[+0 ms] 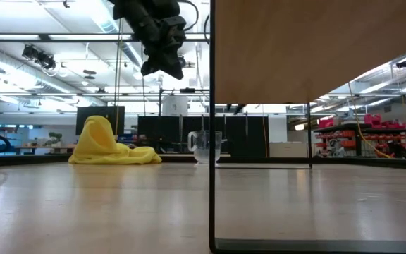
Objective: Stack small to large cups/mugs on shelf
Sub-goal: Put the transparent mug on the shelf
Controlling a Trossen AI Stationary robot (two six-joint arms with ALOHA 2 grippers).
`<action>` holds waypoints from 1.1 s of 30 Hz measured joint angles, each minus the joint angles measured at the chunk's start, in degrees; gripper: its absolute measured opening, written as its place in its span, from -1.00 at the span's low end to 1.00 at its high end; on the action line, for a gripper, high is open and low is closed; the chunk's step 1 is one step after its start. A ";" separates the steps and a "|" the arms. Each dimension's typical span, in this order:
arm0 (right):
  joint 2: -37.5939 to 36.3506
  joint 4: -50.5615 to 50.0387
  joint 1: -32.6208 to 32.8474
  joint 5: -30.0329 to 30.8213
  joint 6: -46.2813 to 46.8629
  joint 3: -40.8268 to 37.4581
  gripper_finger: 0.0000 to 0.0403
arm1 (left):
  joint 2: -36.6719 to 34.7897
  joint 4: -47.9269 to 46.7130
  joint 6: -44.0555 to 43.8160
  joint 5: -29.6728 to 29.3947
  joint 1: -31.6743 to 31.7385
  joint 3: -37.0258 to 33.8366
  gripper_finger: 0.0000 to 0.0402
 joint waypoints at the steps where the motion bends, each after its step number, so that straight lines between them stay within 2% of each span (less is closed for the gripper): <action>1: -0.02 1.08 0.10 0.08 0.12 -0.33 -0.49 | 0.00 0.20 0.00 -0.02 0.00 0.00 -0.83; 17: 4.80 6.87 3.18 -0.02 3.18 -2.95 -0.49 | 0.00 -1.10 -0.17 -0.09 0.00 0.00 -0.81; 33: 7.03 9.35 2.61 1.71 5.43 -2.91 -0.49 | -0.02 -2.10 -0.03 -0.09 0.00 0.00 -0.77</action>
